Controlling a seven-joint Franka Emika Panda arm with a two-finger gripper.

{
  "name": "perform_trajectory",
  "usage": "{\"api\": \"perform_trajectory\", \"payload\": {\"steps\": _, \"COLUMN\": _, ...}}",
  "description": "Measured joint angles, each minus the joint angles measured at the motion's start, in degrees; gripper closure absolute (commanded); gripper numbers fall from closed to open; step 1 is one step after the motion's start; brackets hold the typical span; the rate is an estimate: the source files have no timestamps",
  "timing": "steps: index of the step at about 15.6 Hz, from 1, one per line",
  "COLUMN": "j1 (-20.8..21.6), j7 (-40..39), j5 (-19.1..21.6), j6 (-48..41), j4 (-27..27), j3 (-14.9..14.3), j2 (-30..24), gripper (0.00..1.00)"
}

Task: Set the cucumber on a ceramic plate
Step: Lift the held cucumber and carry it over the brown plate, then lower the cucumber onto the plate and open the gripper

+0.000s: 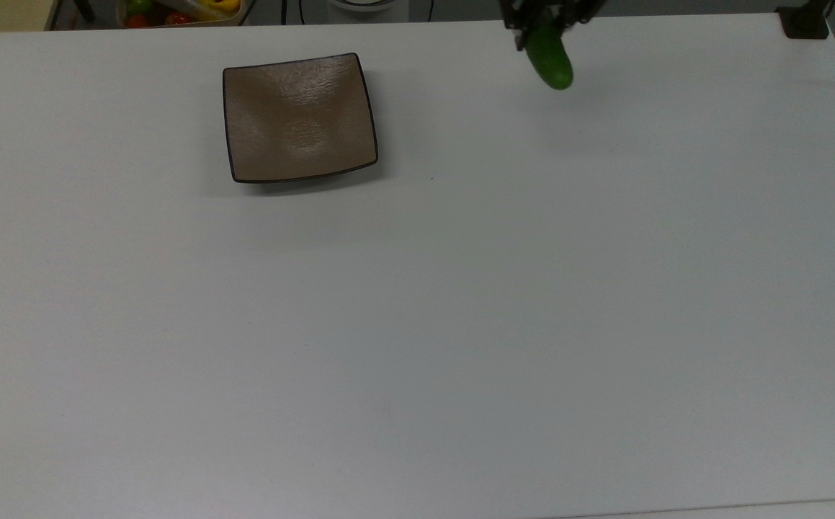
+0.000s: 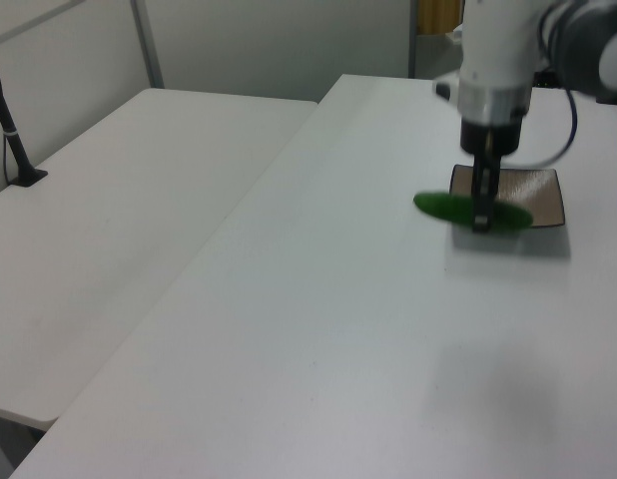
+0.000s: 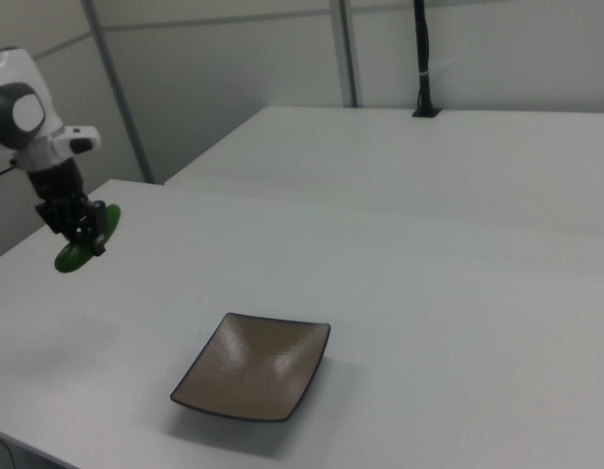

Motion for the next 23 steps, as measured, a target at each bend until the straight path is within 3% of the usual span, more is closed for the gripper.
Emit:
{"api": "perform_trajectory", "payload": {"steps": 8, "j1": -1.2, "j7": -16.7, "j5": 1.2, "j6": -5.5, "j4": 1.6, "j3": -15.4, "j2": -2.5, "gripper": 0.92}}
{"api": "perform_trajectory", "payload": {"steps": 12, "j1": -2.6, "j7": -22.3, "j5": 1.2, "j6": -7.6, "j4": 0.5, "j3": -20.9, "j2": -2.4, "gripper": 0.89}}
{"api": "perform_trajectory", "payload": {"steps": 16, "j1": -4.4, "j7": -25.4, "j5": 0.8, "j6": -7.5, "j4": -2.8, "j3": -23.2, "j2": -1.8, "gripper": 0.88}}
{"api": "perform_trajectory", "payload": {"steps": 23, "j1": -6.9, "j7": -25.5, "j5": -3.0, "j6": 2.5, "j4": -11.8, "j3": -23.5, "j2": 0.5, "gripper": 0.86}}
